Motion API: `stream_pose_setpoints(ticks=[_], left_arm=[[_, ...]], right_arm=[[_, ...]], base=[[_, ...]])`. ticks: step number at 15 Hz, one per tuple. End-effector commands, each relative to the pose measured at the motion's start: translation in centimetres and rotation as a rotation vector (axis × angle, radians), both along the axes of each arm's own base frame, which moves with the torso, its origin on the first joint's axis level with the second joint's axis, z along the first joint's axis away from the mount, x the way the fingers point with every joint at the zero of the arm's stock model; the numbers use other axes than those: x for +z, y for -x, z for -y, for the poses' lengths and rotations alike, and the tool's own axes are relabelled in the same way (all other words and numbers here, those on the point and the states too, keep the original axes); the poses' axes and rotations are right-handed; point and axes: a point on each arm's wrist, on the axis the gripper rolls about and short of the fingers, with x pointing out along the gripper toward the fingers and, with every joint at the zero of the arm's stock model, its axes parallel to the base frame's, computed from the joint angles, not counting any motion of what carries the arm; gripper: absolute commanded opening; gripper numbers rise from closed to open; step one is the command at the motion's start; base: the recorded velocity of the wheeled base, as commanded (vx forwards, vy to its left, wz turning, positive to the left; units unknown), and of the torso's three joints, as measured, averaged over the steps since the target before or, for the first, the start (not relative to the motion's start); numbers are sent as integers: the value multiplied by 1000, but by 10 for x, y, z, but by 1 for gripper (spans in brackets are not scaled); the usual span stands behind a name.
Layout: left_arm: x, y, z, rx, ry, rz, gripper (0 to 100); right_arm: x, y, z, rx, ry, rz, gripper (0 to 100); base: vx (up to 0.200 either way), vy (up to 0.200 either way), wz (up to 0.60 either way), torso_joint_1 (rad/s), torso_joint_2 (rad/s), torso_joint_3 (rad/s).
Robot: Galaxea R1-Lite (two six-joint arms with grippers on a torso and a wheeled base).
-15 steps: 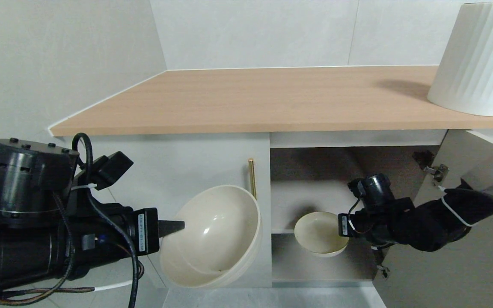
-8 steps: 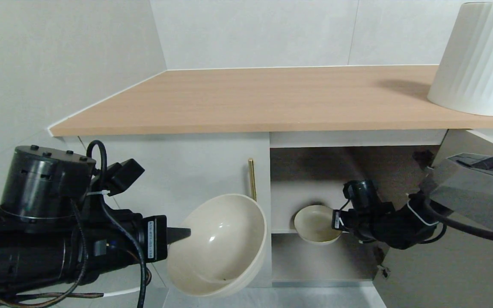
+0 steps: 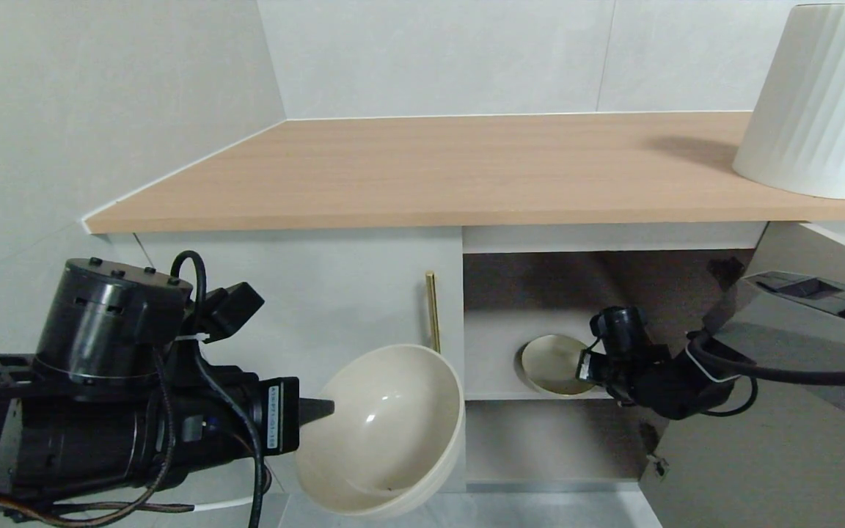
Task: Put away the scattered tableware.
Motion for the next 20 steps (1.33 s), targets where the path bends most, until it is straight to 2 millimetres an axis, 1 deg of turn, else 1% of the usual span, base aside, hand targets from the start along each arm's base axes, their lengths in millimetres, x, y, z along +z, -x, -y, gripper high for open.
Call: stream_pose_setpoints(ticks=[1, 4, 7, 15, 16, 18, 20], left_arm=[[-1, -1, 0, 1, -1, -3, 0], [-3, -2, 1, 3, -6, -12, 0], [-3, -2, 1, 3, -7, -13, 0], [-6, -4, 2, 1, -13, -24, 0], [-7, -4, 2, 1, -14, -25, 0], [-8, -5, 3, 1, -17, -31, 0], [-15, -8, 8, -12, -33, -56, 0]], right_arm=[[-2, -5, 0, -10, -6, 9, 0], [-5, -14, -1, -44, 11, 32, 0], [-3, -19, 0, -58, 11, 50, 0], [-3, -23, -1, -87, 14, 74, 0], [-2, -23, -1, -87, 13, 77, 100], [0, -22, -1, -86, 12, 78, 100], [10, -15, -2, -87, -2, 87, 100]], base=[[0, 0, 0, 0, 0, 0], [0, 0, 0, 0, 0, 0], [0, 0, 0, 0, 0, 0], [0, 0, 0, 0, 0, 0], [0, 0, 0, 0, 0, 0], [0, 0, 0, 0, 0, 0], [0, 0, 0, 0, 0, 0]])
